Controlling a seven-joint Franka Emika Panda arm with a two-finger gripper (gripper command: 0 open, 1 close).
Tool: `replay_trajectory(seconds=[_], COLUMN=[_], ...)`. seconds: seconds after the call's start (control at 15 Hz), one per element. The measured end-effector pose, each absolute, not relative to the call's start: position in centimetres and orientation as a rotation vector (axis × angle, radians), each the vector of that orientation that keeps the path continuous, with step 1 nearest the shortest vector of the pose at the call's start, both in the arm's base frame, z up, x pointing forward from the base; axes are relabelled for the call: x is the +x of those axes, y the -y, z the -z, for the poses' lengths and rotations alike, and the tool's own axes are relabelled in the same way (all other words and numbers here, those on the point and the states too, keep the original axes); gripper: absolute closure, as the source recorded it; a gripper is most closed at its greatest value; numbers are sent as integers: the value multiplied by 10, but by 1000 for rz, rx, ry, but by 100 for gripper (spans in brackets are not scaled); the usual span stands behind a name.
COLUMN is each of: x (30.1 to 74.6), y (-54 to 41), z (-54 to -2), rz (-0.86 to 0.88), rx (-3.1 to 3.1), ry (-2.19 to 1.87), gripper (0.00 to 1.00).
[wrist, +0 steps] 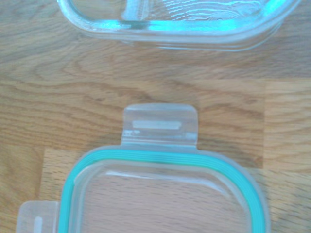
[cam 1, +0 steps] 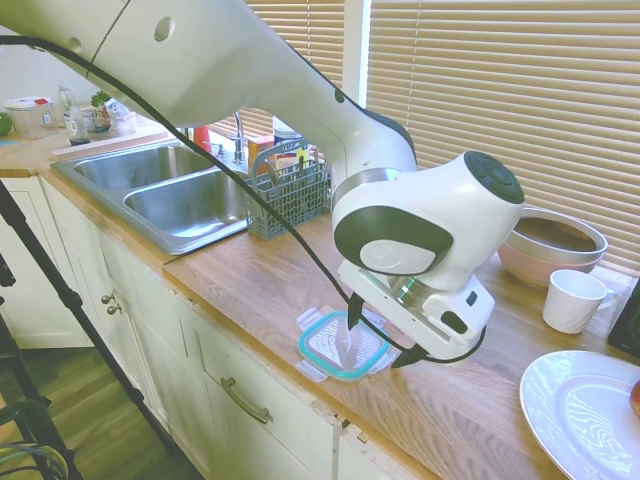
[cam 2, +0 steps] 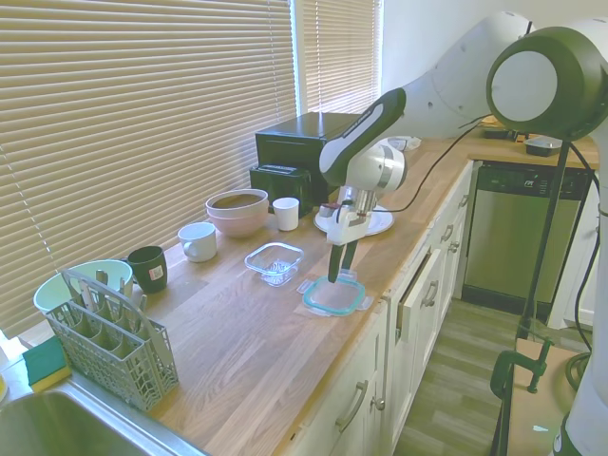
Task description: Cover the lid of the food container
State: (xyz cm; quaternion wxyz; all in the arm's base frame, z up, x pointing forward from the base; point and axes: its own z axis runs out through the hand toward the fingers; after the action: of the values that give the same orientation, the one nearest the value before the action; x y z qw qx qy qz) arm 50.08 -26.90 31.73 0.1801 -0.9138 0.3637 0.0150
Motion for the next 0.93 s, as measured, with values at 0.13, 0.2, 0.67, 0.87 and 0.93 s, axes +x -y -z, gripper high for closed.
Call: replay_trajectory(seconds=[0.13, 0.2, 0.67, 0.87, 0.93], x=[501, 501, 498, 492, 490], y=[267, 267, 265, 260, 258], z=[-317, -317, -316, -315, -315], rz=[-48, -50, -50, -48, -43], rx=[-2582, -2581, -2569, -2567, -2565], ry=[-1022, -1021, -1028, -1030, -1037], gripper=[0, 0, 0, 0, 100])
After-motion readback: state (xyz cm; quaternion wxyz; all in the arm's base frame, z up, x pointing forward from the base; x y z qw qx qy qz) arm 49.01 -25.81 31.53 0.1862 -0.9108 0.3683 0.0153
